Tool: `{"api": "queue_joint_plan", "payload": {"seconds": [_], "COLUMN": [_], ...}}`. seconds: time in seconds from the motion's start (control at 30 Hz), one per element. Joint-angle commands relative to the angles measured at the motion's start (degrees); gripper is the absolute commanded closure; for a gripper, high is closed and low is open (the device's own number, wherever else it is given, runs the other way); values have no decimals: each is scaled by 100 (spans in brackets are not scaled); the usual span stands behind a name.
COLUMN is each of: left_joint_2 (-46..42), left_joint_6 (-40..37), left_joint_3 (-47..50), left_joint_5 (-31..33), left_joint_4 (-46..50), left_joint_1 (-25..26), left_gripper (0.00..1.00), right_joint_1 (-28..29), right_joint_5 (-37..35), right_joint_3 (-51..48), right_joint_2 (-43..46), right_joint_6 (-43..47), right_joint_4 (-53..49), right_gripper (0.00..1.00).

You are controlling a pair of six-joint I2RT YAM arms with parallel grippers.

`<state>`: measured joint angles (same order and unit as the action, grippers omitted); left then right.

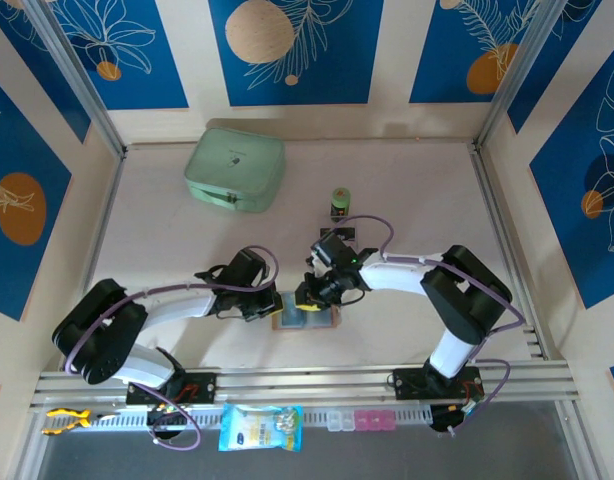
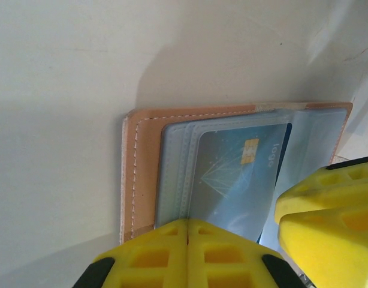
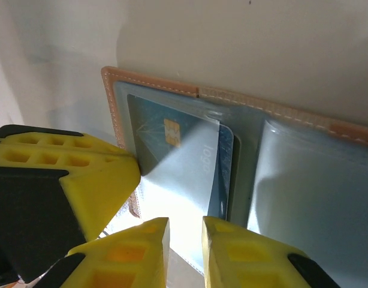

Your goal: Take the credit cards out of the card holder

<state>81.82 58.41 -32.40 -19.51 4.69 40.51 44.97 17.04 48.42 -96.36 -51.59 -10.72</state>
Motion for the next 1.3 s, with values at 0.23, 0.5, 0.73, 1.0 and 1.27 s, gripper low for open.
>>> {"api": "queue_joint_plan", "payload": {"seconds": [0.23, 0.5, 0.73, 1.0, 1.27], "left_joint_2": [40, 68, 23, -119, -246], "left_joint_6": [-98, -129, -129, -160, -204], "left_joint_3": [108, 111, 127, -60, -223], "left_joint_5": [-17, 8, 54, 39, -8], "left_joint_4": [155, 199, 237, 357, 455], "left_joint_1": [-41, -42, -41, -43, -17], "left_gripper": [95, 95, 94, 93, 92], "right_joint_1": [47, 80, 80, 97, 121], "right_joint_5": [43, -340, -540, -368, -333], "right_joint_3": [150, 254, 343, 321, 242], "right_joint_2": [-215, -196, -74, 47, 127], "right_joint_6": [26, 166, 294, 239, 172], "right_joint_4": [-158, -588, -892, -870, -859], "right_gripper": [78, 77, 76, 76, 76]}}
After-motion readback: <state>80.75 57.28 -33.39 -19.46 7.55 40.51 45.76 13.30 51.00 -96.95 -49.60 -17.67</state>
